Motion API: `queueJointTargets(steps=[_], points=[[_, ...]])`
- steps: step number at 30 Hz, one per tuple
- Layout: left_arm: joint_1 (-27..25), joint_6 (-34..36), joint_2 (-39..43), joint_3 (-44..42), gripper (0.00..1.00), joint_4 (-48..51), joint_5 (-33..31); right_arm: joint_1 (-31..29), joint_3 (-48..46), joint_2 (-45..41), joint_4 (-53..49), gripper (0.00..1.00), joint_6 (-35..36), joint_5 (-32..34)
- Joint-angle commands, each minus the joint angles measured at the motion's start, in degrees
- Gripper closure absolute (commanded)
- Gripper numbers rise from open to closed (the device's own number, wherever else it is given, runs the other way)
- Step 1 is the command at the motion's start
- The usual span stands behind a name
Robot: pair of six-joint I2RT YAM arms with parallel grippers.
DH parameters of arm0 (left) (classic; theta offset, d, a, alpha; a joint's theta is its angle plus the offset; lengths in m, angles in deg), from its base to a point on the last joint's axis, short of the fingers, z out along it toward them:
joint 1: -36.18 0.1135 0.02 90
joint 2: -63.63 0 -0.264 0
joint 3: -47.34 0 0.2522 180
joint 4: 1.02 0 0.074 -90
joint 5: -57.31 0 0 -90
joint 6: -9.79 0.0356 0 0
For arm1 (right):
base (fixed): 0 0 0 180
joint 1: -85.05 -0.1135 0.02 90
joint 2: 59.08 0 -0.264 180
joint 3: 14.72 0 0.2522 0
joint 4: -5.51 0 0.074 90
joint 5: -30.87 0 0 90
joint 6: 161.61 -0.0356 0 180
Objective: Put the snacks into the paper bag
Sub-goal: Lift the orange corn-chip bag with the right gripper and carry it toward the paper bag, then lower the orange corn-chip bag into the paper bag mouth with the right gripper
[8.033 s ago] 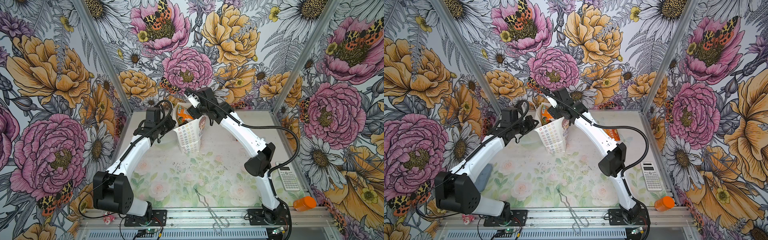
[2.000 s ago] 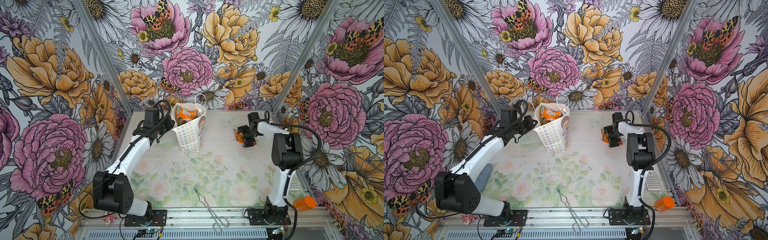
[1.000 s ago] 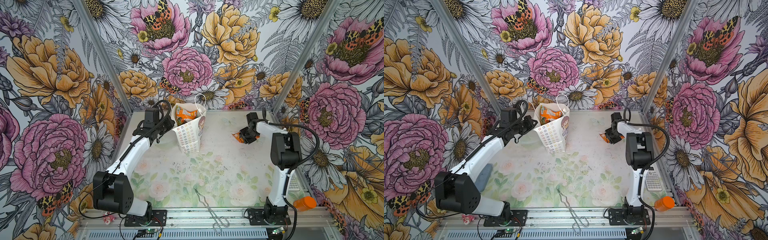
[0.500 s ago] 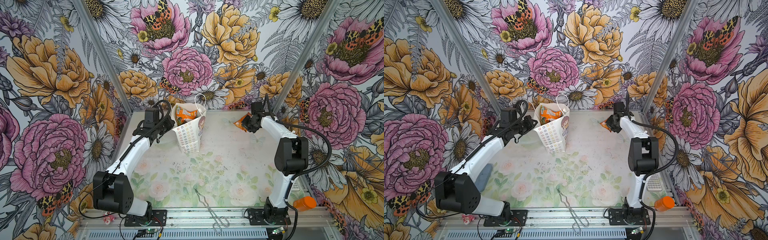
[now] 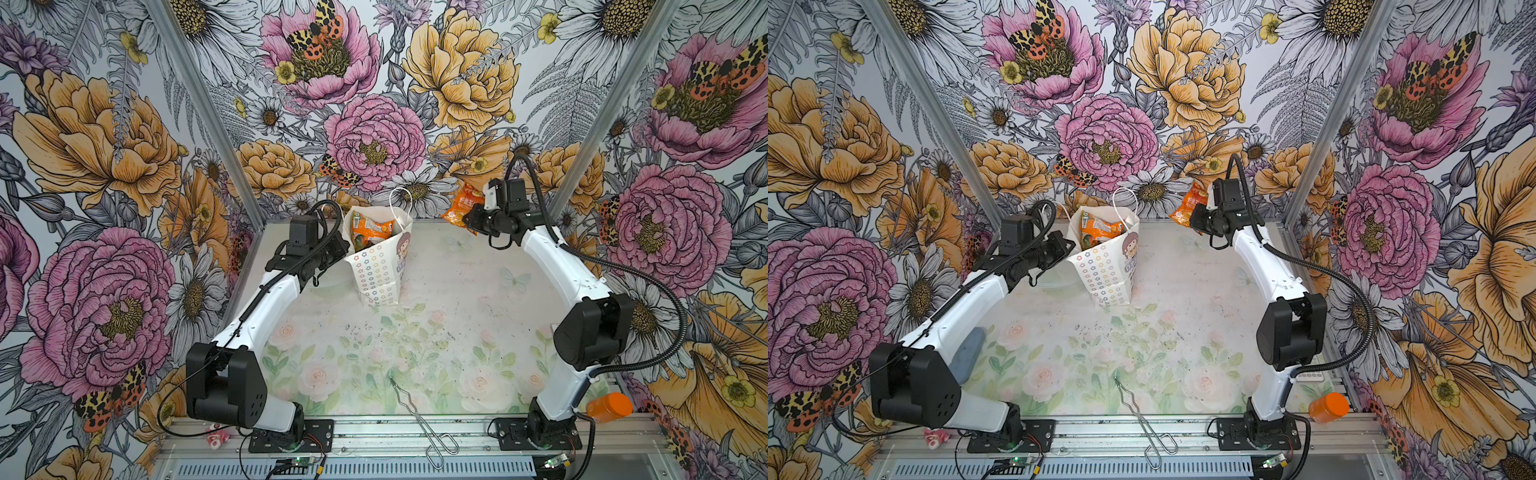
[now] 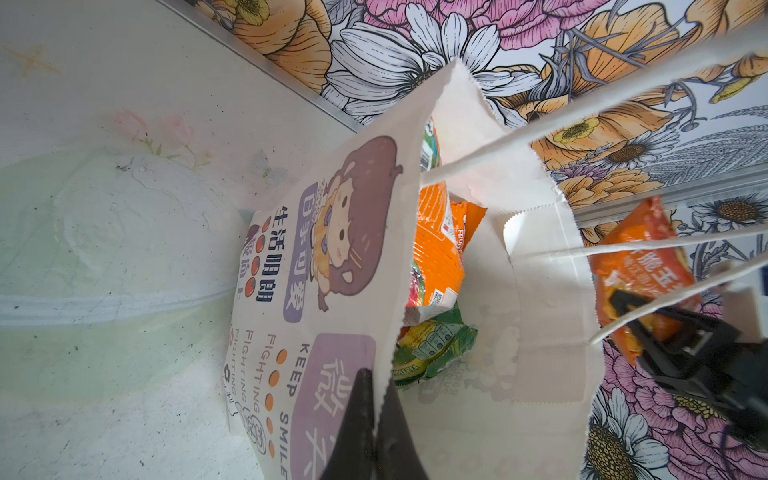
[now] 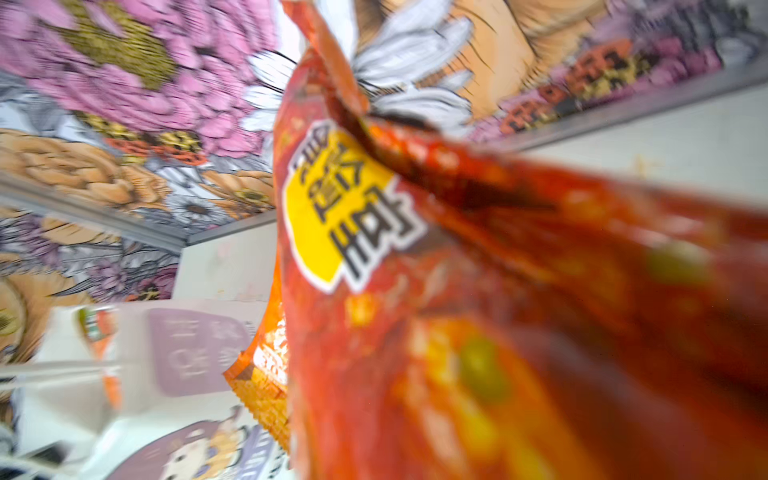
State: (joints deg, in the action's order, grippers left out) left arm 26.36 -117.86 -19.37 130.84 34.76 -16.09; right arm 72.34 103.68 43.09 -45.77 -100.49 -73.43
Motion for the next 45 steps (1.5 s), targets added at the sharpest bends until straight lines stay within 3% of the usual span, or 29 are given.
queueJointTargets(steps=[1, 9, 17, 30, 45], points=[[0.6, -0.9, 1.7, -0.4, 1.0, -1.7, 1.0, -3.2, 5.2, -4.3, 2.3, 0.81, 6.6, -1.8], [0.6, -1.0, 1.5, -0.4, 1.0, -1.6, 1.1, -14.4, 13.6, -3.7, 2.4, 0.81, 15.4, -0.2], [0.6, -0.9, 2.0, -0.6, 1.0, -1.6, 1.2, -20.2, 21.8, 5.8, 2.3, 0.83, 19.4, 0.6], [0.6, -0.9, 2.2, -0.7, 1.0, -1.7, 1.1, -24.3, 31.8, 19.9, 0.2, 0.84, 23.5, 2.3], [0.6, -0.9, 2.3, -0.4, 1.0, -1.6, 1.2, -26.8, 33.1, 24.9, -1.9, 0.86, 24.3, 1.1]])
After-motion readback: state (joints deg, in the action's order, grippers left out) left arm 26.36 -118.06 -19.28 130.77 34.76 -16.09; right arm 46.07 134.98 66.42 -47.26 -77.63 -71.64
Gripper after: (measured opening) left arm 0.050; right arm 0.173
